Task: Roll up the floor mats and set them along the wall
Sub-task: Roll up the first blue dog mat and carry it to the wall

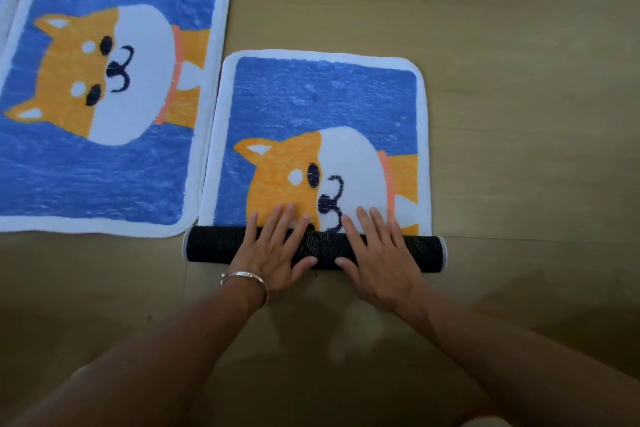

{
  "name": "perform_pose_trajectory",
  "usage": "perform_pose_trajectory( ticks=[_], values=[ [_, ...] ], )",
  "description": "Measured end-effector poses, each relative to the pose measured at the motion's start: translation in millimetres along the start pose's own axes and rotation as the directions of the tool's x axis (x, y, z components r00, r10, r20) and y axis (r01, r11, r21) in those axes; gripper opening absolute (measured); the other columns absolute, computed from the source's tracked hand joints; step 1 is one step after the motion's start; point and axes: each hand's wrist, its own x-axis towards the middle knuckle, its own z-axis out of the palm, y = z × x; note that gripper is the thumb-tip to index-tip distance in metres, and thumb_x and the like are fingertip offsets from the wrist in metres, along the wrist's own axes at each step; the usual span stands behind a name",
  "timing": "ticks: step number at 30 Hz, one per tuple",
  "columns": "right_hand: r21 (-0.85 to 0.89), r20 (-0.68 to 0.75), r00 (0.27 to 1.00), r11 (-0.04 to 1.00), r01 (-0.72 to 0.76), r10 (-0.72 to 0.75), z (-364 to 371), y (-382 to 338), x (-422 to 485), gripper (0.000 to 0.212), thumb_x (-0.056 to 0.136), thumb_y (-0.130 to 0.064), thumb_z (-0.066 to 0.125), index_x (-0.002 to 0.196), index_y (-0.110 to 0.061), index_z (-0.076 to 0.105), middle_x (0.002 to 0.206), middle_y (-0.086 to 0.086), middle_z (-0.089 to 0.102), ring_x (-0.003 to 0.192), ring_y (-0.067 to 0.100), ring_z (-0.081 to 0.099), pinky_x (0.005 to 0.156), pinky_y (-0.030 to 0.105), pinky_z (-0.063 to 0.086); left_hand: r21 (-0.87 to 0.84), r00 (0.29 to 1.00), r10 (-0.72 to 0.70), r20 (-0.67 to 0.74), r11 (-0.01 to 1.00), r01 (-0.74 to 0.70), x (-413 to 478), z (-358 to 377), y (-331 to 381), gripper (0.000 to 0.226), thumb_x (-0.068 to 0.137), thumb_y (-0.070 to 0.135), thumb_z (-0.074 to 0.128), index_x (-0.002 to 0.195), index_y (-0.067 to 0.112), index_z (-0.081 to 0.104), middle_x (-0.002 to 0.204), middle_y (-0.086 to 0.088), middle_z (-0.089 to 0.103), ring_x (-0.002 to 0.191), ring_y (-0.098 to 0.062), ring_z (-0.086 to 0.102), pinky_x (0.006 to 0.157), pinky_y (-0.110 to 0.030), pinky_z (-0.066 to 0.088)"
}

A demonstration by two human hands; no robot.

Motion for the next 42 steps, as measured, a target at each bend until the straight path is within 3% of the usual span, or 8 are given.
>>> perform_pose_trajectory(
  ticks=[6,11,16,22,29,32,36,42],
  values=[
    [-0.005,-0.015,0.999,0.999,0.047,-0.047,9,-15,-23,0.066,0.089,-0.051,0.03,0.142,-0.012,0.035,0.143,0.013,0.046,0.133,0.034,0.041,0.105,0.056,0.032,0.013,0.999,0.003,0.044,1.0,-0.003,16,-5,-5,0.073,0.092,0.061,-0.007,0.141,0.018,0.026,0.145,-0.012,0.042,0.132,-0.03,0.042,0.101,-0.058,0.035],
    [0.072,0.028,1.0,0.997,-0.004,0.002,1,-4,7,0.069,0.096,-0.06,0.009,0.141,-0.018,0.041,0.14,0.009,0.051,0.13,0.03,0.046,0.102,0.053,0.038,0.032,1.0,0.006,0.014,0.999,-0.006,23,-18,-7,0.086,0.077,0.065,-0.029,0.146,0.02,-0.005,0.157,-0.007,0.002,0.146,-0.027,0.006,0.113,-0.056,0.006],
    [0.061,0.031,0.999,0.998,0.016,-0.018,-17,3,33,0.092,0.077,-0.069,-0.023,0.153,-0.026,0.008,0.16,0.005,0.013,0.147,0.025,0.008,0.116,0.048,0.007,0.05,0.998,0.011,-0.056,0.999,-0.008,22,-31,-14,0.074,0.095,0.058,-0.001,0.144,0.012,0.03,0.145,-0.014,0.042,0.133,-0.032,0.041,0.101,-0.06,0.033],
    [0.092,0.121,0.992,0.995,-0.048,0.037,-39,12,61,0.068,0.094,-0.061,0.005,0.152,-0.026,-0.007,0.16,0.006,-0.008,0.146,0.023,-0.013,0.118,0.047,-0.005,0.074,0.996,-0.034,-0.083,0.996,0.04,5,-29,-15,0.068,0.087,0.053,0.027,0.141,0.011,0.028,0.144,-0.015,0.042,0.132,-0.032,0.042,0.099,-0.06,0.035],
    [0.053,0.001,0.997,0.996,-0.077,0.077,-48,7,58,0.069,0.097,-0.058,0.011,0.153,-0.017,0.006,0.159,0.012,0.009,0.147,0.029,0.001,0.115,0.047,-0.01,0.094,0.998,-0.064,-0.01,0.994,0.065,26,-30,-18,0.088,0.08,0.068,0.018,0.144,0.008,0.028,0.147,-0.013,0.039,0.134,-0.03,0.04,0.1,-0.063,0.034],
    [0.012,-0.153,0.987,0.999,-0.049,0.05,-39,-2,42,0.069,0.092,-0.051,0.036,0.147,-0.01,0.031,0.151,0.018,0.033,0.142,0.035,0.025,0.114,0.052,0.014,0.072,0.999,-0.046,0.027,0.996,0.044,52,-47,-27,0.098,0.076,0.077,0.0,0.151,0.014,0.002,0.159,-0.005,0.003,0.146,-0.024,0.004,0.112,-0.057,0.008],
    [-0.026,-0.192,0.981,0.999,-0.046,0.04,-26,-4,33,0.08,0.071,-0.048,0.072,0.137,-0.008,0.049,0.142,0.019,0.046,0.131,0.037,0.044,0.101,0.056,0.038,0.006,0.992,-0.06,0.108,0.998,0.06,75,-65,-32,0.088,0.082,0.073,0.006,0.15,0.018,-0.004,0.159,-0.002,-0.006,0.146,-0.021,-0.008,0.113,-0.056,0.001],
    [-0.075,-0.045,0.999,0.997,-0.009,0.006,-39,10,56,0.101,0.081,-0.057,0.061,0.153,-0.011,0.007,0.159,0.014,0.008,0.147,0.03,0.007,0.116,0.049,0.007,0.046,0.995,-0.086,-0.049,0.995,0.088,71,-71,-31,0.095,0.076,0.076,-0.001,0.151,0.017,0.0,0.159,-0.008,0.001,0.146,-0.024,0.001,0.112,-0.056,0.006]
  ],
)
